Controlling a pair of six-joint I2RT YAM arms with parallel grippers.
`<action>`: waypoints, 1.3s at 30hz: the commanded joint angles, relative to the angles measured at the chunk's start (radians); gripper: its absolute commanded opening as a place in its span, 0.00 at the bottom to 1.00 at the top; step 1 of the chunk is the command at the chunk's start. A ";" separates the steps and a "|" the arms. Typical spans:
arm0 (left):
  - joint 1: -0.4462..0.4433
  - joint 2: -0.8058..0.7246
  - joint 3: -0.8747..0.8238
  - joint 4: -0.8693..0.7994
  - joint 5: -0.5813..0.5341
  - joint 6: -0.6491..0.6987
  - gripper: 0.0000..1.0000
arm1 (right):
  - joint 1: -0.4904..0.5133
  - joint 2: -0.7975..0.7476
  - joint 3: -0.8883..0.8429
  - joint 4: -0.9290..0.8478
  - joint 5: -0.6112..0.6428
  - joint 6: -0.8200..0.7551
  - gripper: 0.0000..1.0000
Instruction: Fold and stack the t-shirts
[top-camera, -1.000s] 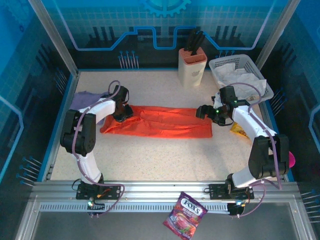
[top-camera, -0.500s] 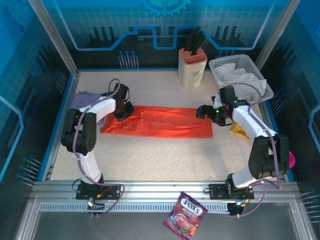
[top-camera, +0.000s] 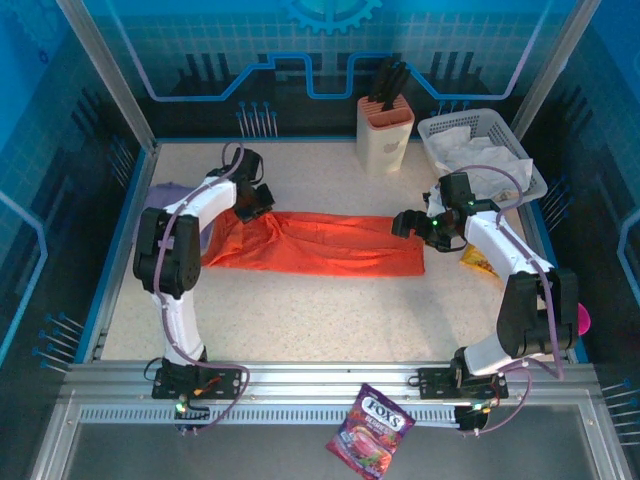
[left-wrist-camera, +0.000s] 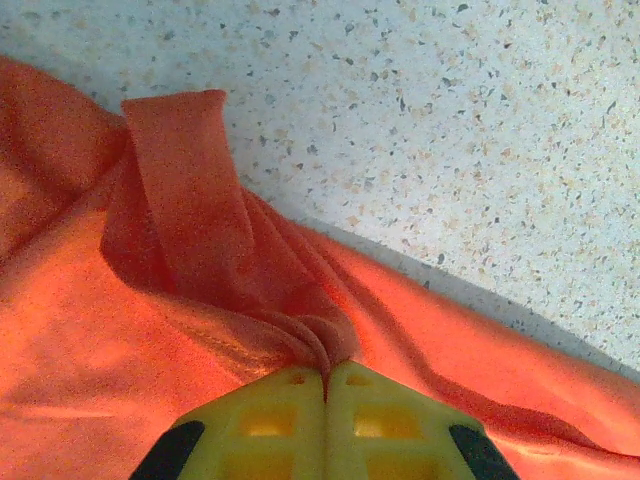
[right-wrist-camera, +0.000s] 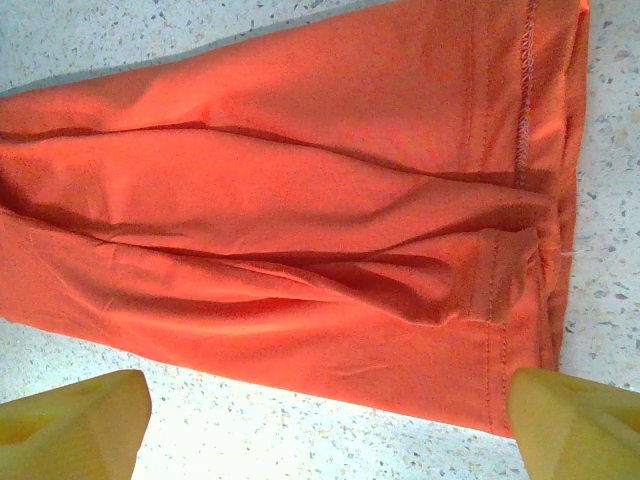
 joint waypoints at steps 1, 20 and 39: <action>-0.018 0.032 0.048 -0.037 0.035 -0.002 0.00 | -0.009 0.000 0.013 -0.024 -0.001 -0.017 0.93; -0.111 0.137 0.186 -0.132 -0.059 0.096 0.38 | -0.007 0.019 0.008 -0.014 -0.015 -0.020 0.93; 0.089 -0.254 -0.166 -0.270 -0.083 0.259 0.73 | 0.053 -0.041 -0.071 -0.012 0.054 0.006 1.00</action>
